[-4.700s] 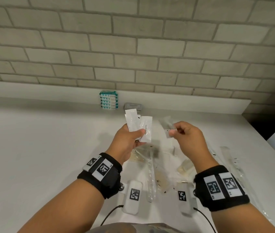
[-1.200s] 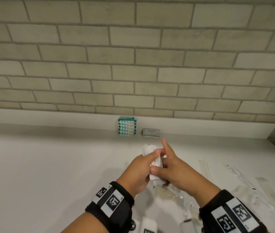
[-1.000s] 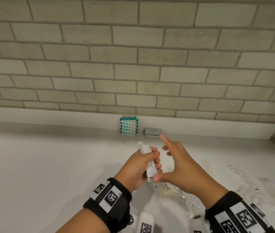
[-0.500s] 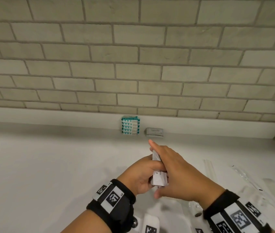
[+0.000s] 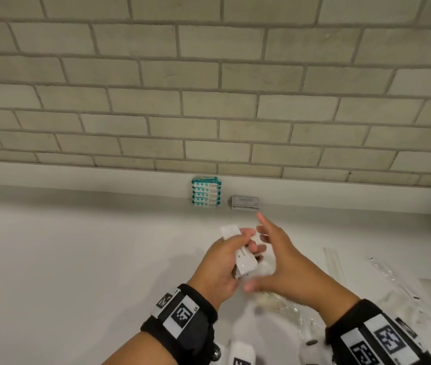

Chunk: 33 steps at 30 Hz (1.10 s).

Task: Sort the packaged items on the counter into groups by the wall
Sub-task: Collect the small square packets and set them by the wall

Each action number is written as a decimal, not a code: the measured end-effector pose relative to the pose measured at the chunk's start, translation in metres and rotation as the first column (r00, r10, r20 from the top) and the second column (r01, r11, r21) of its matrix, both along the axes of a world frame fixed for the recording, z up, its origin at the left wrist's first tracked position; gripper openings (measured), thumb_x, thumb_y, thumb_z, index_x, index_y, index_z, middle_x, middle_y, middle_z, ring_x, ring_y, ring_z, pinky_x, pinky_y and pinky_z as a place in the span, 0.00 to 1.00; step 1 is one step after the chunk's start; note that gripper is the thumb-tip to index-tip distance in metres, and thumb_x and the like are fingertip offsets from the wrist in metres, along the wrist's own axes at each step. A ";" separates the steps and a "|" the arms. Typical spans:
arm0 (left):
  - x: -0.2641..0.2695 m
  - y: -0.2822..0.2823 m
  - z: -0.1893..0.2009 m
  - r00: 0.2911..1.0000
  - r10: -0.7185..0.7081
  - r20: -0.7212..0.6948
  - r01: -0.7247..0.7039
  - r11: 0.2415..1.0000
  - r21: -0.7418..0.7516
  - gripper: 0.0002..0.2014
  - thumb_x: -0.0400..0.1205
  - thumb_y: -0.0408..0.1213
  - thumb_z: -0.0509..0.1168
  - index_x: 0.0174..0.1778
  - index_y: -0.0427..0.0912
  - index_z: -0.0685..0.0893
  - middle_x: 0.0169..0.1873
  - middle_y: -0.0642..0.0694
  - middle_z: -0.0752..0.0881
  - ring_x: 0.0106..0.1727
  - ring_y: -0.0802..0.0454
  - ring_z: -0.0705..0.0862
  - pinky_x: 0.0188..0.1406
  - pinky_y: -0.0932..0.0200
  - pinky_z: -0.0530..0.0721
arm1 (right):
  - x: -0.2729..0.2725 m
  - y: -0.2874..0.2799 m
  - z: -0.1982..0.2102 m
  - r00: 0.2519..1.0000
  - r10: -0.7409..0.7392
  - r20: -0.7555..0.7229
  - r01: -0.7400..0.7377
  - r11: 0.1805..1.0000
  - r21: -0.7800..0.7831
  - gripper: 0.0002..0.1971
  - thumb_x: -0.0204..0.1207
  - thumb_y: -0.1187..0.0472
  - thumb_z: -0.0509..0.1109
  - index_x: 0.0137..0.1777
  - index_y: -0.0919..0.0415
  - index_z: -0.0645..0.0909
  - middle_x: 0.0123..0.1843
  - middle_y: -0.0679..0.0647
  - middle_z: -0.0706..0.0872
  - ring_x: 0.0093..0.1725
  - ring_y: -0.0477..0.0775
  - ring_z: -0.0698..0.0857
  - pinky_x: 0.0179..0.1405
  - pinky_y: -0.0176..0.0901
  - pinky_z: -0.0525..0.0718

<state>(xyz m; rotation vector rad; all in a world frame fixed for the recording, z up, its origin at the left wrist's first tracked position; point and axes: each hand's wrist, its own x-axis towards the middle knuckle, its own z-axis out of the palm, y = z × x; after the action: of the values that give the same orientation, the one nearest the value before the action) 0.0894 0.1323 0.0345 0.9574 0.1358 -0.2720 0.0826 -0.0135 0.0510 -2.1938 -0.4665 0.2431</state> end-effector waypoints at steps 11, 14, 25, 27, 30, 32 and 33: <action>0.024 0.008 -0.026 0.990 -0.015 0.140 0.010 0.999 0.035 0.04 0.85 0.35 0.60 0.49 0.43 0.79 0.60 0.46 0.88 0.57 0.49 0.87 0.48 0.52 0.80 | 0.024 0.021 -0.027 0.868 -0.027 -0.495 0.287 0.842 0.457 0.06 0.80 0.63 0.70 0.45 0.66 0.86 0.40 0.62 0.90 0.37 0.56 0.88 0.40 0.46 0.86; 0.043 0.016 -0.042 0.997 -0.024 0.080 0.014 0.993 0.120 0.06 0.83 0.37 0.65 0.54 0.42 0.80 0.57 0.44 0.88 0.56 0.48 0.86 0.51 0.54 0.83 | 0.045 0.016 -0.034 0.852 -0.059 -0.520 0.301 0.868 0.394 0.04 0.78 0.66 0.72 0.42 0.66 0.85 0.35 0.60 0.88 0.33 0.55 0.87 0.34 0.44 0.86; 0.160 0.037 -0.046 0.901 -0.421 0.103 -0.034 0.168 0.985 0.38 0.74 0.42 0.76 0.79 0.46 0.67 0.75 0.46 0.71 0.72 0.49 0.74 0.70 0.54 0.75 | 0.189 -0.004 -0.071 0.839 -0.233 -0.492 0.195 0.972 -0.128 0.03 0.79 0.67 0.71 0.46 0.67 0.80 0.29 0.62 0.84 0.24 0.55 0.82 0.25 0.43 0.79; 0.182 0.032 -0.045 0.831 -0.554 0.050 -0.071 -0.016 0.997 0.38 0.73 0.42 0.77 0.79 0.45 0.68 0.74 0.44 0.73 0.70 0.46 0.76 0.69 0.54 0.76 | 0.210 -0.001 -0.078 0.859 -0.248 -0.447 0.170 0.964 -0.206 0.07 0.78 0.65 0.72 0.53 0.64 0.81 0.32 0.61 0.85 0.25 0.52 0.84 0.25 0.41 0.81; 0.211 0.026 -0.047 0.750 -0.661 -0.034 -0.118 -0.183 0.976 0.36 0.72 0.43 0.76 0.76 0.47 0.72 0.69 0.43 0.78 0.68 0.43 0.77 0.67 0.52 0.76 | 0.235 0.001 -0.081 0.898 -0.241 -0.367 0.154 0.956 -0.251 0.15 0.78 0.64 0.72 0.65 0.61 0.82 0.29 0.56 0.84 0.18 0.44 0.81 0.20 0.36 0.76; 0.224 0.024 -0.053 0.729 -0.676 -0.102 -0.113 -0.266 0.957 0.35 0.72 0.44 0.75 0.75 0.50 0.73 0.66 0.42 0.79 0.66 0.42 0.79 0.66 0.49 0.78 | 0.246 0.003 -0.079 0.917 -0.217 -0.334 0.134 0.957 -0.256 0.16 0.78 0.65 0.70 0.65 0.57 0.82 0.27 0.54 0.81 0.19 0.45 0.79 0.20 0.35 0.76; 0.229 0.023 -0.056 0.726 -0.675 -0.129 -0.108 -0.298 0.948 0.33 0.72 0.45 0.75 0.74 0.50 0.74 0.65 0.42 0.80 0.65 0.41 0.79 0.64 0.48 0.79 | 0.249 0.004 -0.078 0.922 -0.205 -0.328 0.122 0.959 -0.256 0.17 0.78 0.65 0.70 0.65 0.53 0.82 0.28 0.53 0.81 0.23 0.47 0.79 0.22 0.36 0.77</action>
<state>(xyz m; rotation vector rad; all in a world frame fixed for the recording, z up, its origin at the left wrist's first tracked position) 0.3181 0.1551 -0.0210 2.8433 -0.6317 -0.3983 0.3320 -0.0093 -0.0272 -2.3327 -0.0526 0.6127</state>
